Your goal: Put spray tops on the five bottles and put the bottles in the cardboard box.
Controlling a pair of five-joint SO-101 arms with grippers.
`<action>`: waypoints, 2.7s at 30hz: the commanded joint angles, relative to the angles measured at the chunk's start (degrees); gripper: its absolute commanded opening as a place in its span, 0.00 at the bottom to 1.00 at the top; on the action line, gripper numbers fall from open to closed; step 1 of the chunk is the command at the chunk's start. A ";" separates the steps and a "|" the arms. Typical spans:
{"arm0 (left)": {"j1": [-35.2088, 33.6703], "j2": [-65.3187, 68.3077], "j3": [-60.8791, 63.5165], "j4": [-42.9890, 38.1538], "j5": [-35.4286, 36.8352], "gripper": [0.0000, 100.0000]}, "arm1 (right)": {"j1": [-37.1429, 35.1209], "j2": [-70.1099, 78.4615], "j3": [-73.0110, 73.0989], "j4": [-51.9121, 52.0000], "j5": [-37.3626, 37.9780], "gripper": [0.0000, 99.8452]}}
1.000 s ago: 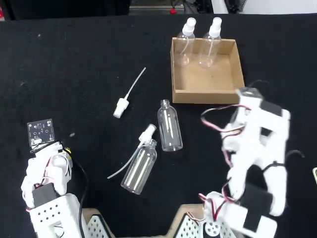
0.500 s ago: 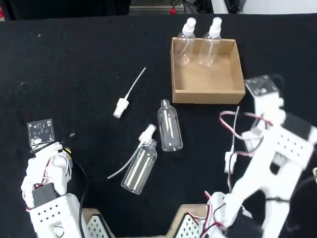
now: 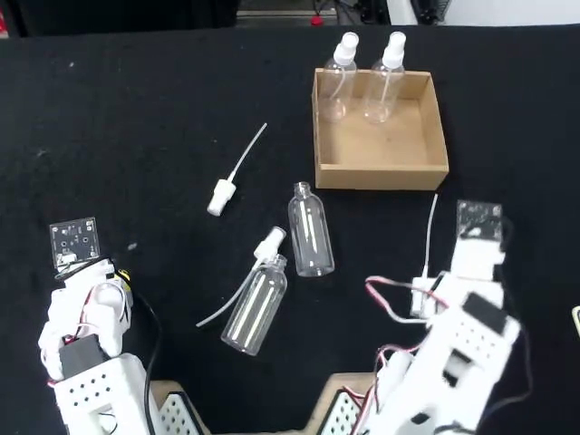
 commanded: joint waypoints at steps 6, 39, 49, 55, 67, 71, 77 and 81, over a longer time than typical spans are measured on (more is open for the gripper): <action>0.66 -0.44 1.54 5.19 -0.35 0.18 | 1.49 -18.95 13.93 -1.58 -0.62 0.15; 0.13 -0.53 1.45 8.97 -0.62 0.17 | 9.23 -55.69 18.77 24.44 -0.18 0.14; 0.13 -0.53 1.45 8.97 -0.62 0.17 | 9.23 -55.69 18.77 24.44 -0.18 0.14; 0.13 -0.53 1.45 8.97 -0.62 0.17 | 9.23 -55.69 18.77 24.44 -0.18 0.14; 0.13 -0.53 1.45 8.97 -0.62 0.17 | 9.23 -55.69 18.77 24.44 -0.18 0.14; 0.13 -0.53 1.45 8.97 -0.62 0.17 | 9.23 -55.69 18.77 24.44 -0.18 0.14; 0.13 -0.53 1.45 8.97 -0.62 0.17 | 9.23 -55.69 18.77 24.44 -0.18 0.14; 0.13 -0.53 1.45 8.97 -0.62 0.17 | 9.23 -55.69 18.77 24.44 -0.18 0.14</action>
